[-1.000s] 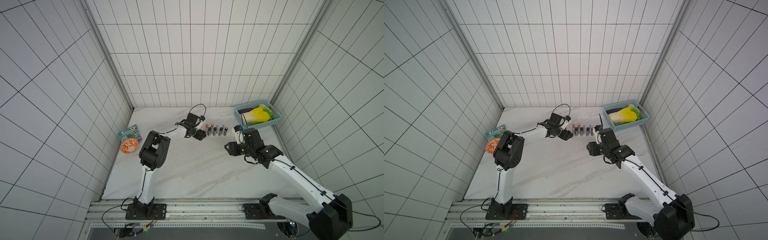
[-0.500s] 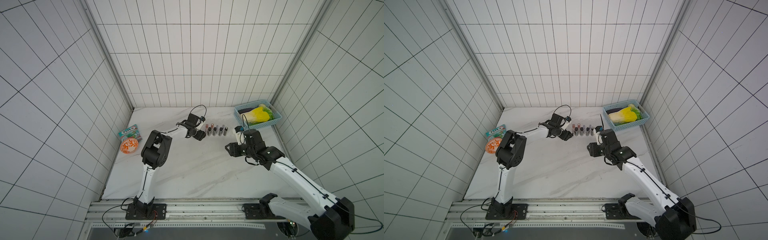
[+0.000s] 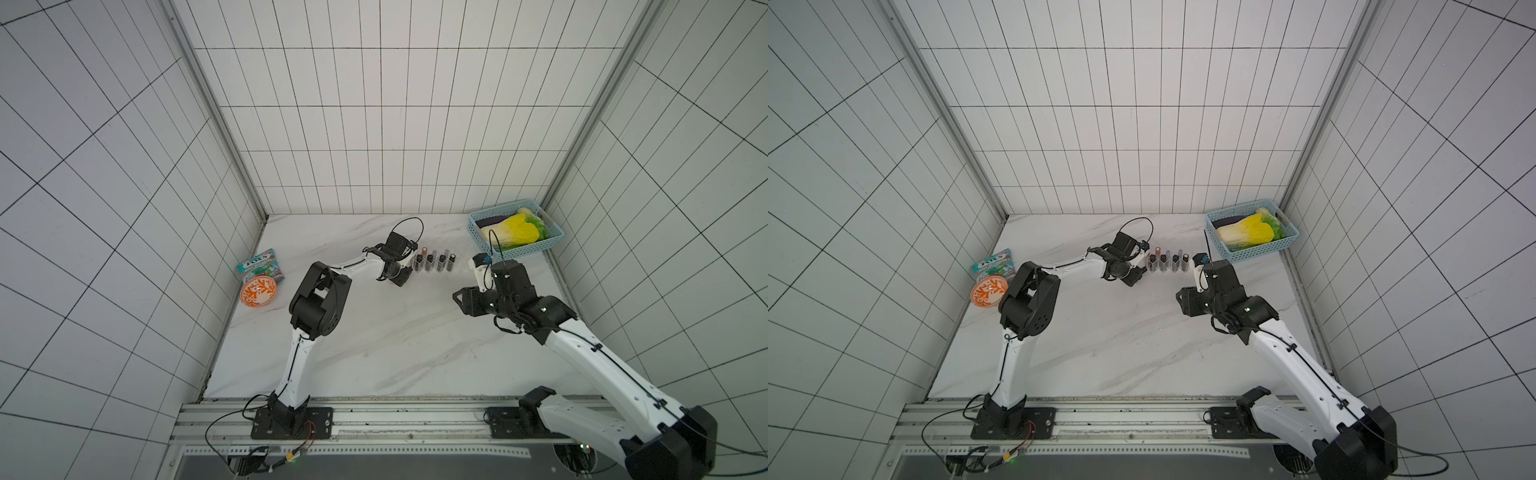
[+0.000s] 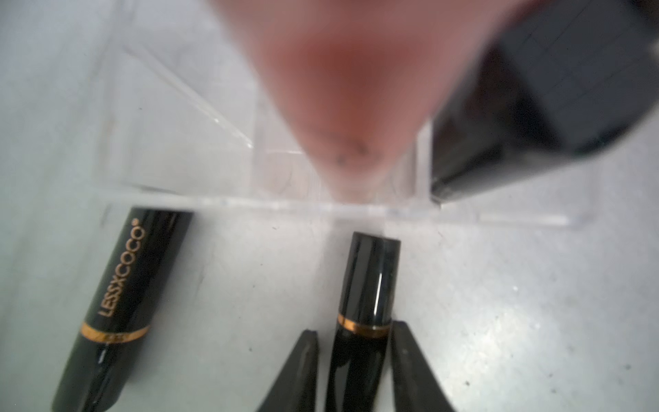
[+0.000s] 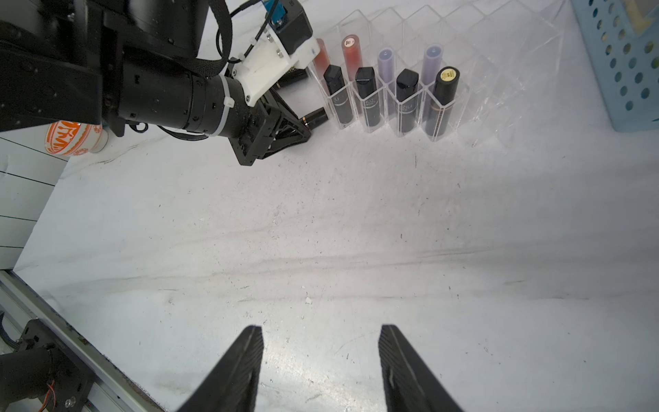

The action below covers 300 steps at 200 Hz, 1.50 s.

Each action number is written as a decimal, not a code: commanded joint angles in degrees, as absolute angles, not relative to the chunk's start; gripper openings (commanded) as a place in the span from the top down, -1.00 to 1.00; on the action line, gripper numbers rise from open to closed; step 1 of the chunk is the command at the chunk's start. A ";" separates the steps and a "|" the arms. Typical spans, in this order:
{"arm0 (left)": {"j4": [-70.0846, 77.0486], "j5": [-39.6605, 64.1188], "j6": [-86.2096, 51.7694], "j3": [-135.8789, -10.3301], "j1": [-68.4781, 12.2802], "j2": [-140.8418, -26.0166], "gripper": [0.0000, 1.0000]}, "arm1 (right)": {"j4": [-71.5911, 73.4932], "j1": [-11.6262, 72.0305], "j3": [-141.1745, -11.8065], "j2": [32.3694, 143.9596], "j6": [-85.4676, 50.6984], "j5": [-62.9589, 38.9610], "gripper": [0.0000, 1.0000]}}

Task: Arrange the lipsticks in the organizer
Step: Pick up the lipstick at the center of the board.

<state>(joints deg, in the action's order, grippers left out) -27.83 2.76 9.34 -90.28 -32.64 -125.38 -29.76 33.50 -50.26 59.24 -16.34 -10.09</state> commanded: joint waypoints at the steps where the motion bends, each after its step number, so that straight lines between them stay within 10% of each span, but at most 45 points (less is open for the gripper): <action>1: -32.99 2.33 8.41 -85.06 -33.03 -123.36 0.75 | -30.24 33.80 -49.66 58.55 -16.39 -10.45 -0.12; 61: -37.43 4.82 5.46 -81.02 -35.17 -113.90 0.98 | -31.42 33.41 -51.98 57.91 -16.27 -11.93 -0.12; 175: -25.66 57.45 -6.36 -68.71 -35.38 -85.79 0.93 | -28.88 27.59 -58.83 57.69 -12.89 -47.67 -0.56; 300: -18.54 66.49 -10.63 -66.62 -36.03 -81.28 0.92 | -10.85 31.70 -55.90 61.04 -21.61 -58.17 0.10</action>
